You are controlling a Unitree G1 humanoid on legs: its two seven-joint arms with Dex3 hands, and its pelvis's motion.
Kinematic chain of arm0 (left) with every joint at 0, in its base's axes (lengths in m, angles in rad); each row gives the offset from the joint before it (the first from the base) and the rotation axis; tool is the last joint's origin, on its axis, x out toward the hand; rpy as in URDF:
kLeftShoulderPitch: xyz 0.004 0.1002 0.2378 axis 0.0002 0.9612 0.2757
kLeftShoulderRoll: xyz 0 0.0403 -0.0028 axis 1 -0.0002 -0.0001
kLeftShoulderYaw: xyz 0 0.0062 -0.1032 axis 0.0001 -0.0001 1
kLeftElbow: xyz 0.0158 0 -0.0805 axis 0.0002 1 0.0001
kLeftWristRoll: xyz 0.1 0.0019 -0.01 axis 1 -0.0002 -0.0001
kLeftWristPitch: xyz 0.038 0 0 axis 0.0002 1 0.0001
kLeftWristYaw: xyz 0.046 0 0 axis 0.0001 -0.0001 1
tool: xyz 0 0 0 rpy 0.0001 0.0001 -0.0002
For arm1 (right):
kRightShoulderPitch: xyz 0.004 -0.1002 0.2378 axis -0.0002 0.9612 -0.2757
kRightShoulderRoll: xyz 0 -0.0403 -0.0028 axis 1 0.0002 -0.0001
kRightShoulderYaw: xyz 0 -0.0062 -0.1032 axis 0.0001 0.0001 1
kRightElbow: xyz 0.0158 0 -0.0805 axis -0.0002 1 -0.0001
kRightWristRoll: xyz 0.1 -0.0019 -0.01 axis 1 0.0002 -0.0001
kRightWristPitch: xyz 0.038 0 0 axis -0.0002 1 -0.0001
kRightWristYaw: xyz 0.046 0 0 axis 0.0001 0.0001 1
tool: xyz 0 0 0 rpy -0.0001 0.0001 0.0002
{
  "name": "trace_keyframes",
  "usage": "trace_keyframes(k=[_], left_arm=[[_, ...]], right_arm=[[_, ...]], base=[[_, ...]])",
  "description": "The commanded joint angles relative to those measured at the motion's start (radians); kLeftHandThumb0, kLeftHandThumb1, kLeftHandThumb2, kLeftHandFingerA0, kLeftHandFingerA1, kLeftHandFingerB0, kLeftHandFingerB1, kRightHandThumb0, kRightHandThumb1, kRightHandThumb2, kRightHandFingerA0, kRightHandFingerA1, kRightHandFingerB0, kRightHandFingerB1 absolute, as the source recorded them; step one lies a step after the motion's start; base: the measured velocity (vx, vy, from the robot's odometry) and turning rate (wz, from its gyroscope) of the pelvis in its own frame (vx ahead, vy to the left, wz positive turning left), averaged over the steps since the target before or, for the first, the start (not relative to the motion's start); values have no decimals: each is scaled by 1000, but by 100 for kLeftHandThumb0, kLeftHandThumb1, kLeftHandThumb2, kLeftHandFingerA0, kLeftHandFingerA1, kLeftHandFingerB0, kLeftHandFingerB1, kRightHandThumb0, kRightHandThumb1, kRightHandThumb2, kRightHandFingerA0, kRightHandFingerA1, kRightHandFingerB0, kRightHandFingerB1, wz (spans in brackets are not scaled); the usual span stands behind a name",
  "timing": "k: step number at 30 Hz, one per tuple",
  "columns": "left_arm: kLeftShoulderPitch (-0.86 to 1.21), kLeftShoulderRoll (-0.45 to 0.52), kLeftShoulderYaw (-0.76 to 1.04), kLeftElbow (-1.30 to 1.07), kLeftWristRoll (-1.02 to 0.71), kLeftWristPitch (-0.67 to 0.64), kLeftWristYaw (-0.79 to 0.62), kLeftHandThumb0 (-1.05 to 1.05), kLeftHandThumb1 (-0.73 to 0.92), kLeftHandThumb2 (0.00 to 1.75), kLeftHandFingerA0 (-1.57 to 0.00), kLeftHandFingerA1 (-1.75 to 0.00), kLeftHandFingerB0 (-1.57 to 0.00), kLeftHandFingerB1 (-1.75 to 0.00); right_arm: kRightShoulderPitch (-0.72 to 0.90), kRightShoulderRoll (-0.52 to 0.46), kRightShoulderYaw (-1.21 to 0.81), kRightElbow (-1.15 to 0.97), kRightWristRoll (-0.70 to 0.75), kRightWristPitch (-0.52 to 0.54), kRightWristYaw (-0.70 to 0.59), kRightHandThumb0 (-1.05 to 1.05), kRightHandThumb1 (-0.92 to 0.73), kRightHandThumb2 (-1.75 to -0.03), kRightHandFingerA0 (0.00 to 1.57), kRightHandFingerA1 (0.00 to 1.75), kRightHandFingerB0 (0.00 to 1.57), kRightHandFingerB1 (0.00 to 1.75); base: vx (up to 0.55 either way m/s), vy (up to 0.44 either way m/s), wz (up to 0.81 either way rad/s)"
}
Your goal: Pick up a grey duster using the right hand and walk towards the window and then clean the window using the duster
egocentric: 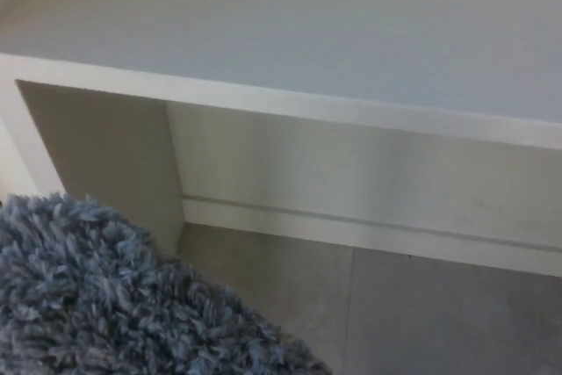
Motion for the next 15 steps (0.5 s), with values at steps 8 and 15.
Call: trace_keyframes(k=[8, 15], left_arm=[[5, 16, -3, 6, -3, -54, 9, -7, 68, 70, -84, -94, -78, -75], [-7, 17, 20, 6, -27, -35, -10, 0, 68, 72, -85, -99, -81, -79]], right_arm=[[-14, 46, 77, -64, 70, -170, 10, -20, -39, -133, 100, 175, 86, 163], [-18, 68, 79, -102, 82, -115, 21, -22, -37, -139, 99, 175, 83, 164]], base=[[51, -81, -6], [121, -162, -4]])
